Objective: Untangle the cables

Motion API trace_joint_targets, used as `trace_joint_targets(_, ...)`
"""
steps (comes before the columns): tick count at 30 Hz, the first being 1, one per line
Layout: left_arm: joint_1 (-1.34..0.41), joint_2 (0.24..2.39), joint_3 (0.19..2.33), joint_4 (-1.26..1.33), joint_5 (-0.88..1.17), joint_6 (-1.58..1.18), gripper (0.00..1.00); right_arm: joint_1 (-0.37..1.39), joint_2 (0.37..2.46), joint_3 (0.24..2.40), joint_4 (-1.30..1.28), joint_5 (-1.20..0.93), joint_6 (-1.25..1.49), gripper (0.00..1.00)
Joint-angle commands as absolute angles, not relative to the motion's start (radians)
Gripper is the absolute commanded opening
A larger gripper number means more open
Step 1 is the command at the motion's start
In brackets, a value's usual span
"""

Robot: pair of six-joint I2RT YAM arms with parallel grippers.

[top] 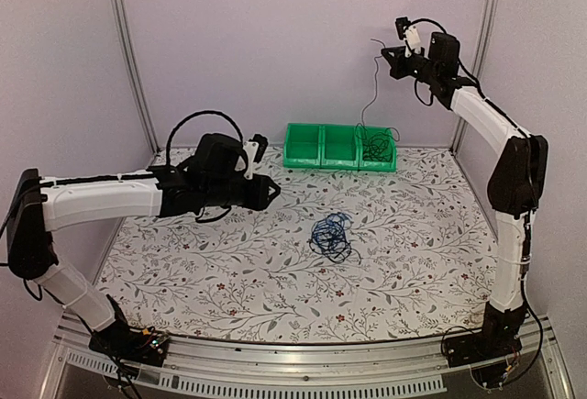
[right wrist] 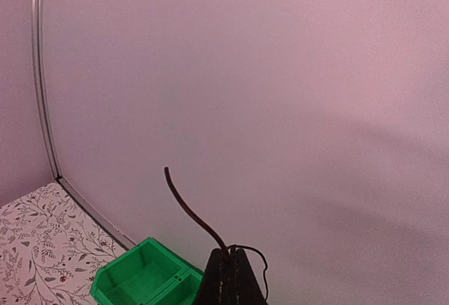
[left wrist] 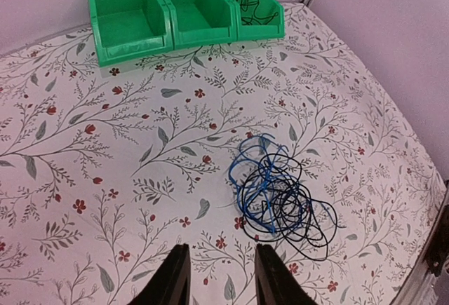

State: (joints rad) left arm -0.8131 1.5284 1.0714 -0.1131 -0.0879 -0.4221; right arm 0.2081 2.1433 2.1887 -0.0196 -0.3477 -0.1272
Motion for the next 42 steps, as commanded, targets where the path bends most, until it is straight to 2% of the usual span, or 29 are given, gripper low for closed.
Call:
trace_joint_targets(1, -0.805, 1.483, 1.061, -0.155, -0.129, -0.441, 0.35, 0.199, 2.218, 2.303, 0.097, -0.273, -0.115, 0.00)
trace_joint_targets(6, -0.806, 1.473, 1.057, -0.174, -0.142, -0.457, 0.35, 0.188, 2.289, 2.313, 0.103, -0.239, -0.115, 0.00)
trace_joint_targets(32, -0.813, 1.531, 1.101, -0.239, -0.093, -0.448, 0.35, 0.184, 2.450, 2.091, -0.028, -0.283, -0.239, 0.00)
trace_joint_targets(42, -0.837, 1.529, 1.080, -0.239, -0.112, -0.485, 0.35, 0.184, 2.524, 2.121, -0.142, -0.218, -0.320, 0.00)
